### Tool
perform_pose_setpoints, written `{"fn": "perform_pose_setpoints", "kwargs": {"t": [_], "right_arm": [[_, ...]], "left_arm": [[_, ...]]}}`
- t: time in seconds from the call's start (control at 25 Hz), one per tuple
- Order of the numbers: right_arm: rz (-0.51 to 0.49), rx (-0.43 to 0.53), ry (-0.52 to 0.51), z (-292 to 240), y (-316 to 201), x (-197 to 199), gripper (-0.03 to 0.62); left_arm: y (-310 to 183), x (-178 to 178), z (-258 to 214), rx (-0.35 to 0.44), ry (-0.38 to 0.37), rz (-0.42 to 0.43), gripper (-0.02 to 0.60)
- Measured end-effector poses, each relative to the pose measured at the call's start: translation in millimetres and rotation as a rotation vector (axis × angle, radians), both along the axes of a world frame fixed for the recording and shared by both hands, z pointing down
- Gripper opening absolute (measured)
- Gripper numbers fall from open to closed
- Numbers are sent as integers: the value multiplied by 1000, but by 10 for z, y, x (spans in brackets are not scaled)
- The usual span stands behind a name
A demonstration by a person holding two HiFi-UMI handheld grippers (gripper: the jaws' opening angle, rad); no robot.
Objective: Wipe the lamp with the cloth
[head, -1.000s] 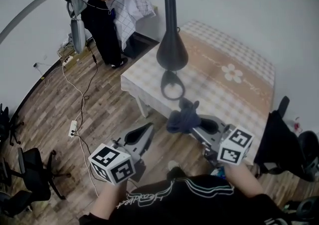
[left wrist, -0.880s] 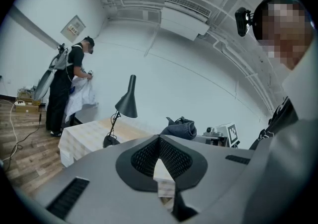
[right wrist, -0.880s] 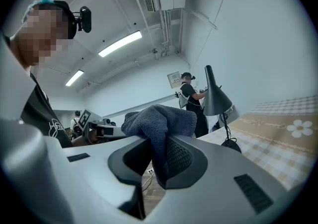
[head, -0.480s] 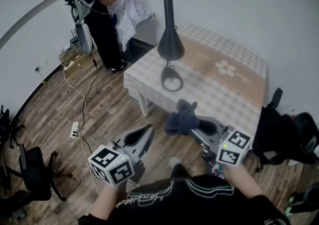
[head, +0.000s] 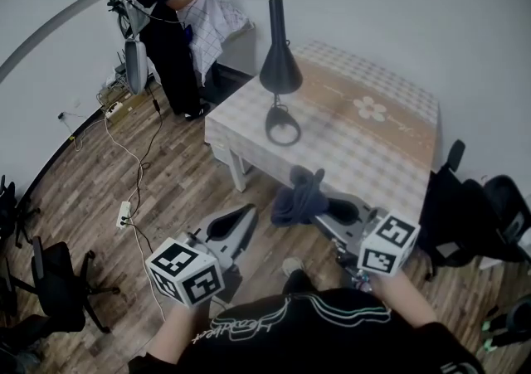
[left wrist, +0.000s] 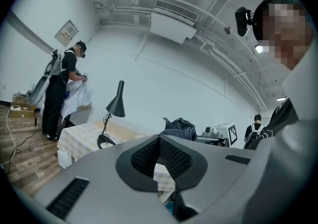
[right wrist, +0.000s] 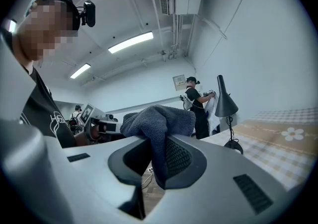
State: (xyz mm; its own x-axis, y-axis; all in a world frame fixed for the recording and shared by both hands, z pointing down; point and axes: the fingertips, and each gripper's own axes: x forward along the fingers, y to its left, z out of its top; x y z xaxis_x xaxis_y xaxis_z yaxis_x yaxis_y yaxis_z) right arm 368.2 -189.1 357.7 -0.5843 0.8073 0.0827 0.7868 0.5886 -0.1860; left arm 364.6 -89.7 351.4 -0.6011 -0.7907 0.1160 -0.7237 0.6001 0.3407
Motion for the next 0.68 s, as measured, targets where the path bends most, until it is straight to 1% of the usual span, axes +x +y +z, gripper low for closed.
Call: {"fn": "perform_pose_setpoints", "kwargs": {"t": [0.28, 0.44, 0.68], "right_arm": [[22, -5, 2, -8, -74, 95, 57], [40, -9, 4, -20, -142, 98, 57], [54, -6, 5, -68, -248, 45, 57]], "left_arm": [[-68, 64, -12, -13, -10, 27, 0], [-149, 62, -8, -21, 1, 46, 0], [-261, 5, -75, -25, -3, 69, 0]]}}
